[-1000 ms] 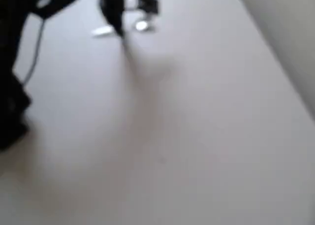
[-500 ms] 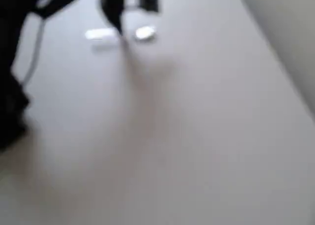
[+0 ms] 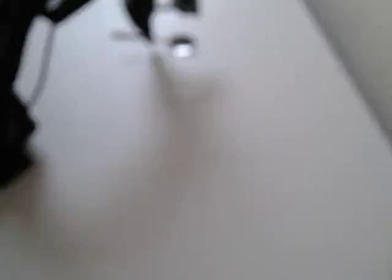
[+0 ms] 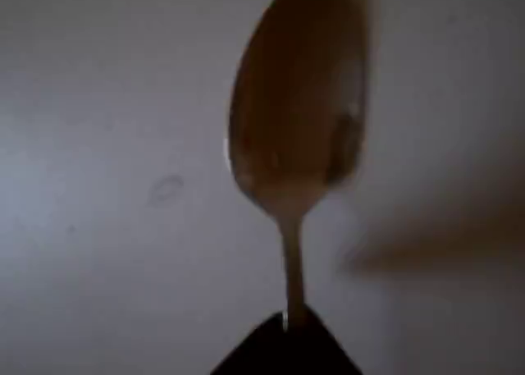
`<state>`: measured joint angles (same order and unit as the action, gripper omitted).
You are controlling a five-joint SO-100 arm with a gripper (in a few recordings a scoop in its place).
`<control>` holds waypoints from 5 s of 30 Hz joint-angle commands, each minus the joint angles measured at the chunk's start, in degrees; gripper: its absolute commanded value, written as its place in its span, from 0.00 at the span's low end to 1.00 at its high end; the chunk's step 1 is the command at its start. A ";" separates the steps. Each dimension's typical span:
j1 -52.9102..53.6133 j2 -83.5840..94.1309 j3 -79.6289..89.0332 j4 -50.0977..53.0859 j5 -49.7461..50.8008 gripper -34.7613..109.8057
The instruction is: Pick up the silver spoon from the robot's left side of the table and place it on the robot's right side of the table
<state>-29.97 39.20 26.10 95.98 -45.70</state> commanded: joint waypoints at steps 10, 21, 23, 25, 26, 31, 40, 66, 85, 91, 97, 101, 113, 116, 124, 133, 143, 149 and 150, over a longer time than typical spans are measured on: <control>0.97 4.66 -12.74 9.14 -0.44 0.23; 1.14 3.60 -11.51 10.11 -0.09 0.23; 1.05 1.93 -11.95 10.02 -0.44 0.24; 0.88 0.70 -12.13 9.76 -0.53 0.25; 0.79 0.26 -12.13 9.67 -0.53 0.25; 0.79 -1.85 -12.13 9.67 -1.23 0.27; 1.14 -2.99 -12.13 9.76 -1.41 0.23; 12.48 9.93 -11.25 10.28 -3.16 0.23; 38.94 17.40 -4.31 10.28 -16.70 0.23; 46.93 22.50 2.99 10.28 -25.84 0.23; 55.46 25.14 9.84 10.20 -35.60 0.23; 60.64 23.73 9.84 10.11 -40.52 0.23; 70.49 18.63 9.76 9.76 -50.89 0.23; 70.93 17.23 9.76 9.76 -51.06 0.23; 71.54 14.94 10.20 10.11 -50.98 0.25; 72.16 19.34 10.37 10.11 -49.31 0.45; 55.28 49.48 11.25 10.11 19.42 0.23; 30.50 90.62 51.15 4.66 51.68 0.23; 26.02 100.81 62.93 -0.44 56.43 0.23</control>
<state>15.03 96.33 54.49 104.24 -20.57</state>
